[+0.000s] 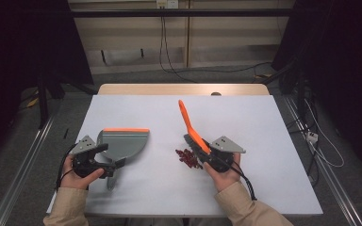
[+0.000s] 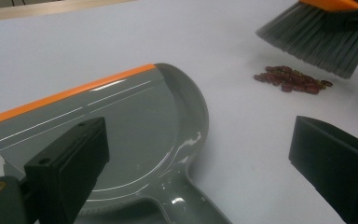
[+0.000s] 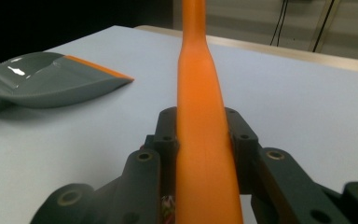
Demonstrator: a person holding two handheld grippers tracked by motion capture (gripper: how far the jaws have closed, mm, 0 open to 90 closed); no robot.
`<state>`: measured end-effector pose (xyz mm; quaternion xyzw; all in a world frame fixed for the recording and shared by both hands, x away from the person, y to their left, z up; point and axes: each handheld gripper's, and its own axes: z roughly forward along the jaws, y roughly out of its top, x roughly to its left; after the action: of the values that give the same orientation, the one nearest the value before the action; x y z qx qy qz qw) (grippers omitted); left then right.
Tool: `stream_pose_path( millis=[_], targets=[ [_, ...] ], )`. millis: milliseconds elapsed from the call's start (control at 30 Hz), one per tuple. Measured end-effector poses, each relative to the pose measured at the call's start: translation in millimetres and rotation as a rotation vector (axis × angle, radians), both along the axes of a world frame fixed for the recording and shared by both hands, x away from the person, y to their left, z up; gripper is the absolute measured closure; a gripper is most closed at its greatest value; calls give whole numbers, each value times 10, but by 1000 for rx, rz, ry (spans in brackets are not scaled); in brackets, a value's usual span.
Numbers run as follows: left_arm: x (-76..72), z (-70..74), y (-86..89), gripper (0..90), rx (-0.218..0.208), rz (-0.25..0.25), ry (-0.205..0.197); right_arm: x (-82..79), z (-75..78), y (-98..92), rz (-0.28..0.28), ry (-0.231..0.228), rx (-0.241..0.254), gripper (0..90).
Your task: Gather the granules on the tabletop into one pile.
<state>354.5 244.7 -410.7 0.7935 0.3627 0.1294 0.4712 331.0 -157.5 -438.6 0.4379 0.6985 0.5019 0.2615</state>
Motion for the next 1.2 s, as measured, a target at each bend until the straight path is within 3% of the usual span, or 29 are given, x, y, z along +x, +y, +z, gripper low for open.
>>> stream_pose_path(
  millis=[100,267,533,867,1067,1200],
  targets=[
    [2,-6,-9,47,3,-5,1,-52,-67,20,-11,-6,6,713],
    [9,-14,-1,46,4,-5,3,16,-126,133,-10,-37,2,713],
    [7,-21,19,46,20,12,13,148,-118,248,9,-38,3,713],
    [-91,-55,-17,53,82,33,58,105,30,18,36,-34,15,713],
    [-114,-79,1,57,73,22,71,25,77,-54,125,-34,25,713],
    [-116,-76,20,57,59,26,68,-36,75,46,244,-10,42,713]
  ],
)
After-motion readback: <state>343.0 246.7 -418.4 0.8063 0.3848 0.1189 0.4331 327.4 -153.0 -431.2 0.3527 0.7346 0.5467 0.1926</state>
